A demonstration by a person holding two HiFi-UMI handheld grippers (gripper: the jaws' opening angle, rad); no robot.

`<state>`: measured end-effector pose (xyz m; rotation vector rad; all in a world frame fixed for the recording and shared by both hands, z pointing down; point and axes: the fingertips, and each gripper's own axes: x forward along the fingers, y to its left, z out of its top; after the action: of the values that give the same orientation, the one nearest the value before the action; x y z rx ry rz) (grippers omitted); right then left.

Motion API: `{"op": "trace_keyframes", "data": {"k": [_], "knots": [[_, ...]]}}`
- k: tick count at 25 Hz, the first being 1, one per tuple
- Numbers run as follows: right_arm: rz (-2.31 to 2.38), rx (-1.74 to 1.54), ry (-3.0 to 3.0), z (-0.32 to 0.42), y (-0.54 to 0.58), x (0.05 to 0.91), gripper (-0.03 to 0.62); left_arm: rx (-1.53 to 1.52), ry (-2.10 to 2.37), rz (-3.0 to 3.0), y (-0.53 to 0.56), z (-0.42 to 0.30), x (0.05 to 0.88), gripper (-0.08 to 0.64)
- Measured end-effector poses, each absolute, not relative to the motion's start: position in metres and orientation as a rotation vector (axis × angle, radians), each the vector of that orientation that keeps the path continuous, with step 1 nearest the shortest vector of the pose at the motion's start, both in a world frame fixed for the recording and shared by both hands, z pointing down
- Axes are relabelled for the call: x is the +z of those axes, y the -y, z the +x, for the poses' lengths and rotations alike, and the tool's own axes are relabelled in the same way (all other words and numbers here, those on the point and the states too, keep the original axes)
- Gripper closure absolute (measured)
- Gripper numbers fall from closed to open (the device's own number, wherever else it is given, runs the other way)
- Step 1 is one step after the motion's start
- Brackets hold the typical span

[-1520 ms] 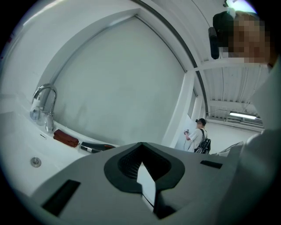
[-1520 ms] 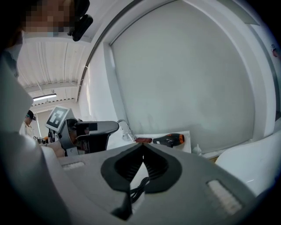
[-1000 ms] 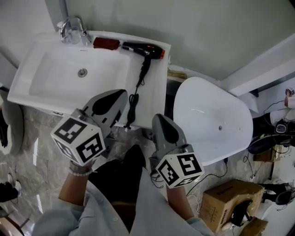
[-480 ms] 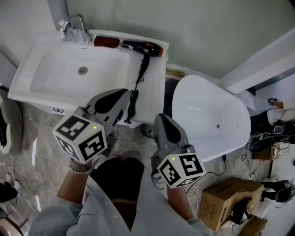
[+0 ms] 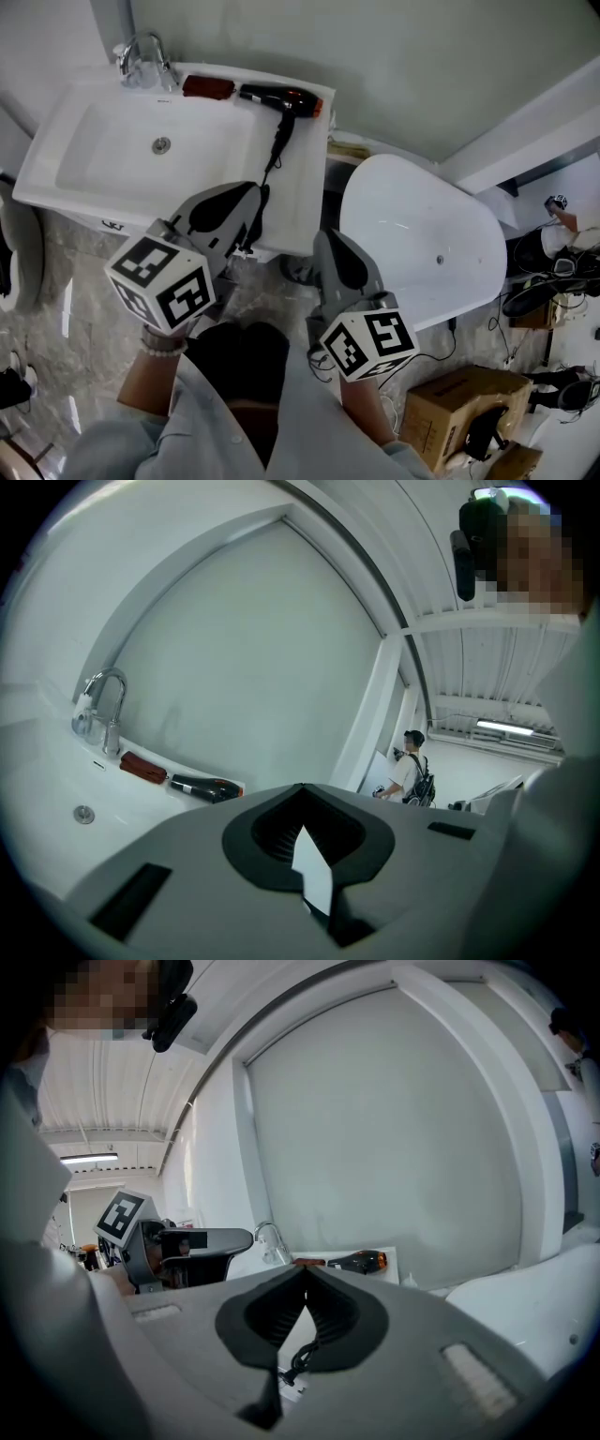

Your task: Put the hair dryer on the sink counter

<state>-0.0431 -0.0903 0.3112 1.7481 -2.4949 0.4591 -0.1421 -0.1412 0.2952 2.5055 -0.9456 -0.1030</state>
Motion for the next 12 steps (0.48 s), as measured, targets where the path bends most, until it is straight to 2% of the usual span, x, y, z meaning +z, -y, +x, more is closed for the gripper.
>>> {"op": "trace_keyframes", "data": {"k": [12], "knots": [[1.724, 0.443, 2.525, -0.061, 0.09, 0.309, 0.594, -0.115, 0.949, 2.516, 0.134, -0.152, 0.29, 0.555]]}}
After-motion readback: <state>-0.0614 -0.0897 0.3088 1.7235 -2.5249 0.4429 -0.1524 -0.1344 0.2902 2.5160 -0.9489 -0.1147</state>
